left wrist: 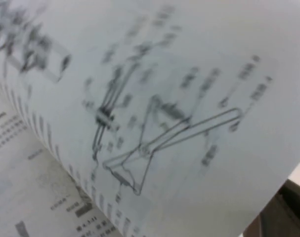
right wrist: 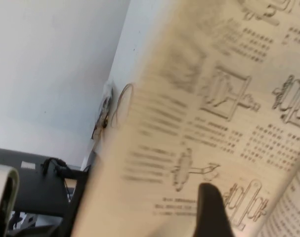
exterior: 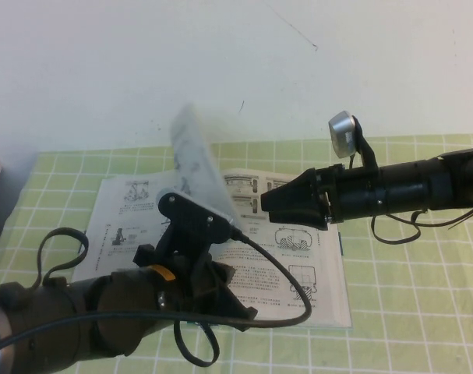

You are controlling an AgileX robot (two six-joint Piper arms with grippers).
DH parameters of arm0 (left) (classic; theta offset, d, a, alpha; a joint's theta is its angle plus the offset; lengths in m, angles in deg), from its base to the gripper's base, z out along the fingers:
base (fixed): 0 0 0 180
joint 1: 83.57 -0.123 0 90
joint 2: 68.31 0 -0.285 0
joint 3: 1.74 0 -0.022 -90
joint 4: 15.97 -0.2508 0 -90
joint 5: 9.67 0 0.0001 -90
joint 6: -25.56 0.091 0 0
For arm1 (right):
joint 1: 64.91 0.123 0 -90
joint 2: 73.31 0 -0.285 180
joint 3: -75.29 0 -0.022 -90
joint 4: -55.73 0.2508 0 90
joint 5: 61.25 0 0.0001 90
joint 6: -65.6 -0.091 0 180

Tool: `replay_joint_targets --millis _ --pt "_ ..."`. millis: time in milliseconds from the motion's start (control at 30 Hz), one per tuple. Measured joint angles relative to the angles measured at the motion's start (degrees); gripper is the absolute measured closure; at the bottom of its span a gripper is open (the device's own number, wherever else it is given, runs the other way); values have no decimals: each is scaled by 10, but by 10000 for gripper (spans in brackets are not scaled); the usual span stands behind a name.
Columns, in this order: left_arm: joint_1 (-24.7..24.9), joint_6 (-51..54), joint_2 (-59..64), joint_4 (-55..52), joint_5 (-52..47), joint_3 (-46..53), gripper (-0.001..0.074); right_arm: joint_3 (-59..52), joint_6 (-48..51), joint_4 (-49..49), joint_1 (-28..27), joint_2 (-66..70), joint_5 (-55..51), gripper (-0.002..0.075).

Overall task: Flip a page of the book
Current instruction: Open the closed book

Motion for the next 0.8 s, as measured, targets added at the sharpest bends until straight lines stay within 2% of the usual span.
replay_joint_targets --millis 167,267,367,467,533,700,800 --pt "0 0 0 22 18 0 739 0 0 -11 -20 -6 0 319" --pt "0 0 0 46 18 0 739 0 0 -35 -23 -16 0 352" --pt "-9 0 0 81 13 0 739 0 1 -69 -23 -27 0 455" --pt "-30 2 0 110 -14 0 739 0 4 -118 -23 -39 -1 620" --pt "-50 4 0 113 -45 0 739 0 4 -156 -23 -51 -2 680" --pt "-119 7 0 115 -142 0 739 0 -34 -270 -23 -93 -2 718" --pt "-158 8 0 108 -181 0 739 0 -77 -373 -23 -132 20 720"
